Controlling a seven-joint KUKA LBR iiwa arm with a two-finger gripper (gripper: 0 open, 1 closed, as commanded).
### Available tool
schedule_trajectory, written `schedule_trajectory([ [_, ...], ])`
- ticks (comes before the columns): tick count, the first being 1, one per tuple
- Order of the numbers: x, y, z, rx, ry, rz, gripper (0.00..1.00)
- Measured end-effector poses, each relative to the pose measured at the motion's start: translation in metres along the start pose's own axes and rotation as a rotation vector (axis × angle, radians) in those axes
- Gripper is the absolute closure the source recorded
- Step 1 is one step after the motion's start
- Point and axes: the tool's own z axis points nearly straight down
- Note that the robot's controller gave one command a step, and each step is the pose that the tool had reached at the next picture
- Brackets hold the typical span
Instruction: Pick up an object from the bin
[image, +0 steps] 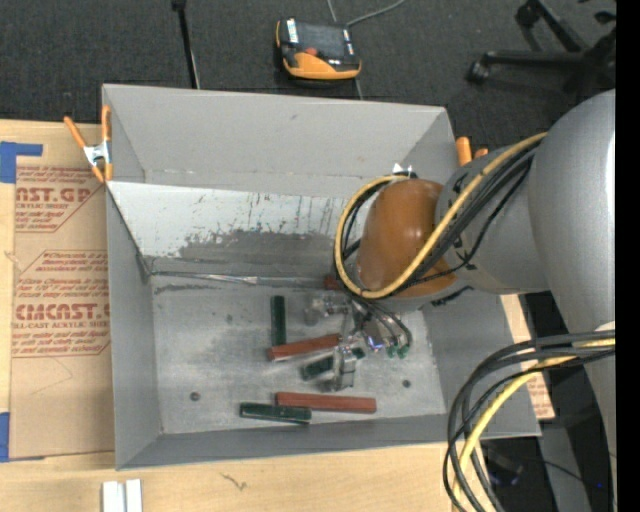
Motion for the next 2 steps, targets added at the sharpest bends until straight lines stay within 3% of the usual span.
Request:
schedule_trajectory([
  [1,-0.0046,0.0017,0.0078,-0.001,0.0,-0.018,1.0],
  [2,-0.0047,-0.0007,0.0073,-0.001,0.0,-0.02,1.0],
])
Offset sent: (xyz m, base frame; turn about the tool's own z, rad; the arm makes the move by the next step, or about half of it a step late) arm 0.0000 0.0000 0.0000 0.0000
